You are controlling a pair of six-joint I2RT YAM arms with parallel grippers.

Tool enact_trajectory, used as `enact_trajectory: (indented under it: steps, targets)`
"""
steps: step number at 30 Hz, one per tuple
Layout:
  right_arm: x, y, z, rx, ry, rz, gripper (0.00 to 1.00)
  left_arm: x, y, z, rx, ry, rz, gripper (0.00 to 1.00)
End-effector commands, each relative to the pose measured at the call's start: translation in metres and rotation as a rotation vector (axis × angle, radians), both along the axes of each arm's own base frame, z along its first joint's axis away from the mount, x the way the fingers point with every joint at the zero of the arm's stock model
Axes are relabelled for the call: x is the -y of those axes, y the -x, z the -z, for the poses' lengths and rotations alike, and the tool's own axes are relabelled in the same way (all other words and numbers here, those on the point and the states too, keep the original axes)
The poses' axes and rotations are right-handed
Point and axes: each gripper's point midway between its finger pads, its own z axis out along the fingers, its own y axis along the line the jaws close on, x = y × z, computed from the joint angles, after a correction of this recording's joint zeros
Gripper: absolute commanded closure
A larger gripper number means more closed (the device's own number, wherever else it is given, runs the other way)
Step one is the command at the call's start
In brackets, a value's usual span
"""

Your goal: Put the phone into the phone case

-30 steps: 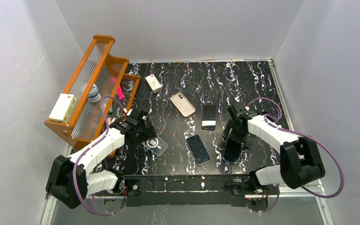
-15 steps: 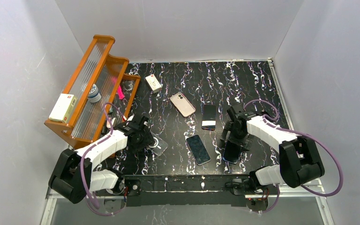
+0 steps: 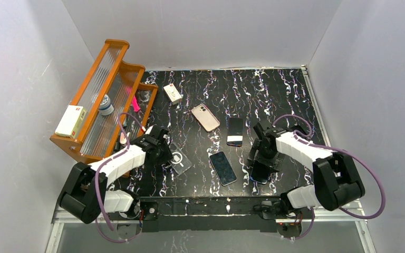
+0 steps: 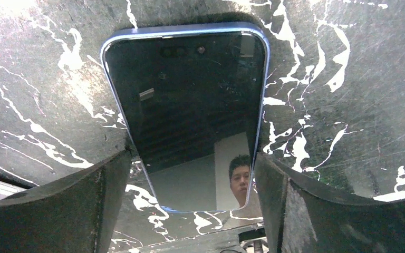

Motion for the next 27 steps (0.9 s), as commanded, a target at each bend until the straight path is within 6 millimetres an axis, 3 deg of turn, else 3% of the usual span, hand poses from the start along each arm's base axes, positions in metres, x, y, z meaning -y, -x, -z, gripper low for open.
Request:
enact_trajectory:
  steps: [1,6,11,14,18,23,27]
  targets:
    - [-0.009,-0.005,-0.005,0.073,-0.065,-0.04,0.1,-0.005,0.01,0.018,-0.056,-0.044,0.049,0.74]
    - [-0.017,-0.007,-0.007,0.097,-0.116,-0.073,0.23,0.005,0.006,0.012,-0.044,-0.016,0.124,0.86]
    - [-0.019,-0.007,-0.005,0.095,-0.124,-0.084,0.32,0.016,0.002,0.003,-0.03,0.013,0.204,0.85]
    - [-0.019,-0.008,-0.006,0.092,-0.12,-0.081,0.35,0.025,0.004,0.0,-0.042,0.049,0.246,0.79]
    - [-0.017,-0.012,-0.015,0.114,-0.11,-0.077,0.39,0.032,0.004,-0.007,-0.032,0.083,0.281,0.62]
    - [-0.023,-0.023,-0.039,0.178,-0.134,-0.077,0.44,0.041,0.003,-0.025,0.007,0.142,0.293,0.49]
    - [-0.038,-0.033,-0.062,0.246,-0.204,-0.103,0.46,0.046,-0.001,-0.051,0.073,0.181,0.306,0.4]
